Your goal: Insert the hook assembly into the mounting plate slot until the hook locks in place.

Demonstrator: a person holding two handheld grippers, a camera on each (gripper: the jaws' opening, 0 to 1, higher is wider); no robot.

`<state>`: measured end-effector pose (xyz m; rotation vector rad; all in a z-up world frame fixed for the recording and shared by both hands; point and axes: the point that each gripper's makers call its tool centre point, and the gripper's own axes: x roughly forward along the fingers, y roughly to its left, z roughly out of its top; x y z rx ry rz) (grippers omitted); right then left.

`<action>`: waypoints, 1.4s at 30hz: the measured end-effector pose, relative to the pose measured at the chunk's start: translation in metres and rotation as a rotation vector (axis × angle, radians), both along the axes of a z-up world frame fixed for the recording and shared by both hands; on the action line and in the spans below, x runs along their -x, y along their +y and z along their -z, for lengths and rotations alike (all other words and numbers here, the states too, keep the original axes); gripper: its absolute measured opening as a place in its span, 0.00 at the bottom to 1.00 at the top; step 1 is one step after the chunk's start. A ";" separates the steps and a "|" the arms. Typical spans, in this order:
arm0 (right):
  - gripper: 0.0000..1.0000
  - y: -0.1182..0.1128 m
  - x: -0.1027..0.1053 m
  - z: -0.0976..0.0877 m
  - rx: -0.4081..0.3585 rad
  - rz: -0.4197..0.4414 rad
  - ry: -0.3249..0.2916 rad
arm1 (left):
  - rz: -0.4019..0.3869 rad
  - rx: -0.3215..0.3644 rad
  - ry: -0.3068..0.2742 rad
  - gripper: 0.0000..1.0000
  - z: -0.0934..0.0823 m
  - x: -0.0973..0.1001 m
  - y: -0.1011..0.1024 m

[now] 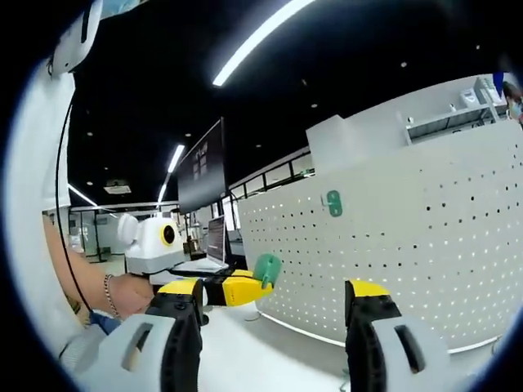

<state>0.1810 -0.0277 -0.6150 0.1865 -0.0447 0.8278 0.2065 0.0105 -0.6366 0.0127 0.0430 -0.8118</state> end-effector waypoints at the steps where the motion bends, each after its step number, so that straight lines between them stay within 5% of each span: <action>1: 0.67 0.002 -0.002 0.000 -0.006 -0.004 0.003 | -0.001 -0.001 -0.002 0.02 0.000 0.000 0.000; 17: 0.49 0.028 -0.014 -0.006 -0.058 -0.064 0.042 | -0.011 0.008 -0.003 0.02 -0.002 0.000 0.002; 34: 0.15 0.035 -0.016 -0.003 -0.073 -0.080 0.084 | -0.013 0.019 -0.008 0.02 -0.006 0.000 0.001; 42: 0.08 0.037 -0.019 -0.001 -0.080 -0.068 0.098 | -0.012 0.019 -0.009 0.02 -0.006 0.001 -0.001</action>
